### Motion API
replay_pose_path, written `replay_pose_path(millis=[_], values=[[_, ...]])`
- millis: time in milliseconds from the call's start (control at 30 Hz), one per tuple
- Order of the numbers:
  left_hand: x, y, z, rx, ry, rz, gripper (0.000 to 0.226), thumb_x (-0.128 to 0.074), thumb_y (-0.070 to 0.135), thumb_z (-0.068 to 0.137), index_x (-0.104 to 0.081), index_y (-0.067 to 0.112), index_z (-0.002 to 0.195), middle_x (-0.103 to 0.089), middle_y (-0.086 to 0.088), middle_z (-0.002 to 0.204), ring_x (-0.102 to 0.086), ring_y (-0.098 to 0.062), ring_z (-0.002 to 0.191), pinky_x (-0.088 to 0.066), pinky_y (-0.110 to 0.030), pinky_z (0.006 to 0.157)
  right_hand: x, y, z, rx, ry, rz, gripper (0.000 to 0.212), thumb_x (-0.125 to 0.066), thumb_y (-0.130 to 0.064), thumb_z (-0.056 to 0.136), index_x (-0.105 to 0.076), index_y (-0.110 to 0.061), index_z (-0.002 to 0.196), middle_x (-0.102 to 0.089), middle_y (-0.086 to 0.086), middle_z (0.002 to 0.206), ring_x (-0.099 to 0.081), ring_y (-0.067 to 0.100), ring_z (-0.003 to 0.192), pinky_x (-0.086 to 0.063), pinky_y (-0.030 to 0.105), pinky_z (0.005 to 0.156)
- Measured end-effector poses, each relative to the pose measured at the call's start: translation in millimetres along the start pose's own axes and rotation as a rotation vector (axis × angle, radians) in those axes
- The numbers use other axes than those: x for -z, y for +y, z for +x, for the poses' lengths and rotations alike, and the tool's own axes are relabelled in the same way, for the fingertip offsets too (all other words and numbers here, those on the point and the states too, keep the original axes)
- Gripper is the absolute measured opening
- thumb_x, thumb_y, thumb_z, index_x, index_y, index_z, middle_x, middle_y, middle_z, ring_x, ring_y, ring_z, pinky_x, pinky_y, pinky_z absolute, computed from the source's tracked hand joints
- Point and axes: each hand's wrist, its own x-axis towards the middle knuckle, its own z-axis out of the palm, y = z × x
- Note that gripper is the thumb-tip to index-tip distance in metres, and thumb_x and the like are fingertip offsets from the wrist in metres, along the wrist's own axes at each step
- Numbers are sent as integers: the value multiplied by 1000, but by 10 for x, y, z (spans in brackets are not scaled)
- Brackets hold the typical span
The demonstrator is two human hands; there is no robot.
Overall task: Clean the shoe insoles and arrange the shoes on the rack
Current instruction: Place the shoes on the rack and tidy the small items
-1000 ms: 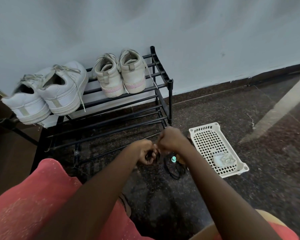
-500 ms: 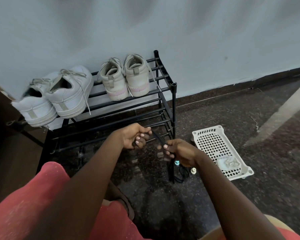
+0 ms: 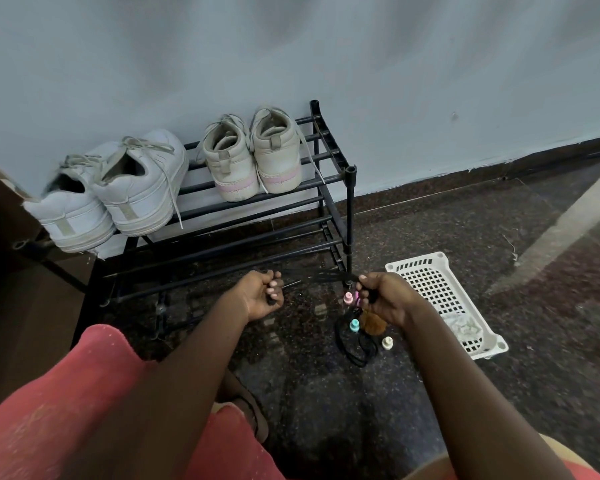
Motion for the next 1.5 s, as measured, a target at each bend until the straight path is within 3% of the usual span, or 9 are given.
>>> replay_pose_path(millis=[267, 533, 800, 900, 1000, 1100, 1267, 1400, 1500], values=[[-332, -609, 57, 132, -70, 174, 29, -34, 23, 100, -48, 8, 80, -37, 2, 44, -31, -7, 32, -29, -13, 38, -598, 311, 34, 69, 211, -161, 33, -37, 3, 92, -46, -6, 62, -41, 10, 57, -38, 14, 45, -30, 22, 41], [-413, -689, 34, 123, -66, 247, 56, -48, 51, 92, -68, 0, 77, -68, -12, 72, -63, -25, 70, -48, -34, 71, -938, 538, -168, 383, 265, -1589, 31, -38, -7, 96, -59, 1, 117, -60, 15, 120, -53, 26, 114, -42, 31, 94], [-472, -642, 26, 97, -61, 326, 37, -28, 14, 100, -49, 8, 71, -51, -5, 59, -47, -15, 58, -41, -25, 55, -726, 67, -288, 313, 242, -1331, 29, -55, -17, 90, -63, 3, 109, -64, 20, 111, -61, 29, 104, -48, 30, 83], [-588, -589, 73, 107, -117, 644, 35, -29, 23, 104, -44, 14, 74, -45, -2, 66, -44, -12, 57, -44, -22, 51, -303, -193, -225, 443, 266, -1486, 40, -58, -17, 87, -57, -6, 125, -54, 19, 130, -50, 33, 121, -41, 29, 94], [-770, -548, 113, 43, -235, 1100, 31, -32, 24, 103, -41, 18, 74, -36, 3, 63, -30, -4, 45, -33, -15, 42, 28, -261, -175, 428, 114, -1790, 78, -62, -23, 84, -18, -20, 149, -5, 8, 158, -3, 37, 144, -7, 50, 116], [-1006, -528, 203, -14, -366, 1487, 27, -33, 29, 103, -47, 17, 83, -35, 2, 64, -29, -6, 49, -29, -16, 43, 240, -138, -118, 407, 26, -1954, 78, -62, -26, 83, -20, -16, 148, -8, 3, 158, 5, 32, 145, 5, 54, 113], [-1536, -610, 531, -245, -530, 2072, 38, -38, 27, 102, -48, 3, 128, -60, -17, 118, -57, -31, 104, -43, -26, 80, 767, -164, 26, 359, 71, -1578, 31, -66, -22, 80, -44, -17, 101, -57, 13, 116, -46, 28, 120, -33, 36, 97], [-1948, -817, 1083, -326, -573, 2252, 39, -39, 29, 101, -44, 3, 130, -53, -18, 129, -51, -30, 115, -38, -29, 88, 1352, -244, 189, 116, 53, -938, 23, -58, -1, 86, -41, -16, 81, -52, 12, 71, -56, 17, 50, -38, 24, 45], [-2314, -898, 1567, -392, -648, 2249, 36, -42, 27, 100, -46, 4, 129, -54, -18, 128, -51, -29, 114, -37, -29, 86, 1817, -224, 313, 22, 91, -475, 19, -47, 1, 94, -57, -15, 99, -47, 5, 66, -55, 10, 47, -48, 26, 57]])
